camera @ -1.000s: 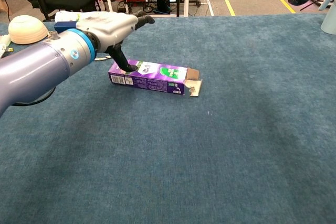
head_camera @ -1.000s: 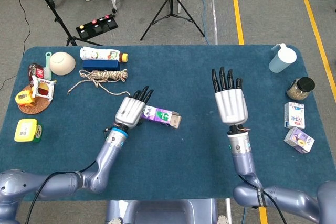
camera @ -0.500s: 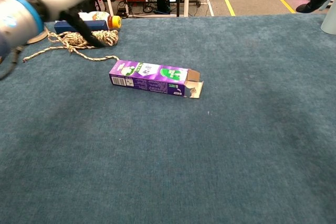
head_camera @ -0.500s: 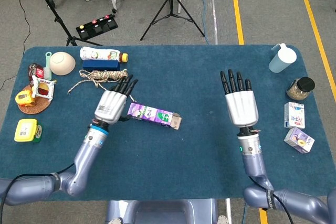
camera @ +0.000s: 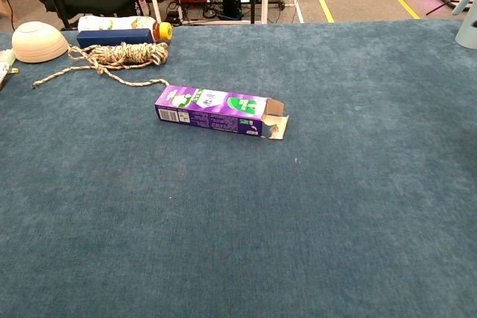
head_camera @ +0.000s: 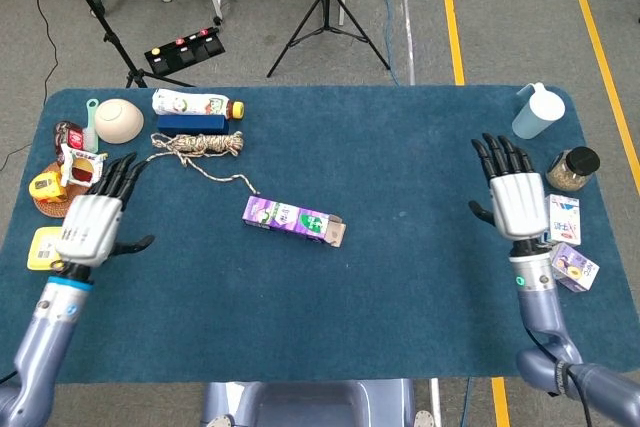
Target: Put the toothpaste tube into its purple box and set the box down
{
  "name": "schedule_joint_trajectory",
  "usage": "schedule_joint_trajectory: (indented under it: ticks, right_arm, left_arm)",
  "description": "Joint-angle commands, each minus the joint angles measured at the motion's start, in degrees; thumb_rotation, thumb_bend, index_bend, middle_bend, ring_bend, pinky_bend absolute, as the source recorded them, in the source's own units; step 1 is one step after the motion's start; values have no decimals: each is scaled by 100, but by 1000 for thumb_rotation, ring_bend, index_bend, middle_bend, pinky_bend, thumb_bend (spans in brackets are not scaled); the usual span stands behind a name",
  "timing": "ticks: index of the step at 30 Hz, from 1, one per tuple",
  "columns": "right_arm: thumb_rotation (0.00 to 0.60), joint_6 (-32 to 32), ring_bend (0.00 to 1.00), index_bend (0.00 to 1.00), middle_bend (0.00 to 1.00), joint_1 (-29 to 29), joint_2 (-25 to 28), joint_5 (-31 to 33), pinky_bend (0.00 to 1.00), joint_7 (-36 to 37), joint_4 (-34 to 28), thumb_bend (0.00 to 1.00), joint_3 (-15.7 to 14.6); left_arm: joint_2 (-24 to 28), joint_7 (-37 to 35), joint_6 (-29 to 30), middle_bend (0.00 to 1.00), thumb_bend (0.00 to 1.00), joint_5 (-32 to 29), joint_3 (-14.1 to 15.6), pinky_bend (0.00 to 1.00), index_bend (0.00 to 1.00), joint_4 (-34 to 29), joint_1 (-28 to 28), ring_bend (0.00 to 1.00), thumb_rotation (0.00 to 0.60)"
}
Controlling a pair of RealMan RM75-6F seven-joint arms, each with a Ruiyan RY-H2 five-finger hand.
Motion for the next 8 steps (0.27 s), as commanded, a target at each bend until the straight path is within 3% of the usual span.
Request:
schedule_joint_trajectory:
  ticks: [1, 8]
  right_arm:
    - [600, 7, 106, 119, 103, -517, 673, -9, 186, 525, -818, 0, -150]
    - [600, 314, 86, 119, 89, -1176, 1453, -395, 169, 827, -2100, 0, -644]
  left_arm:
    - [316, -682, 534, 0, 60, 702, 515, 274, 0, -96, 649, 0, 600]
    - [302, -1429, 1395, 0, 60, 1442, 1056, 266, 0, 385, 1586, 0, 600]
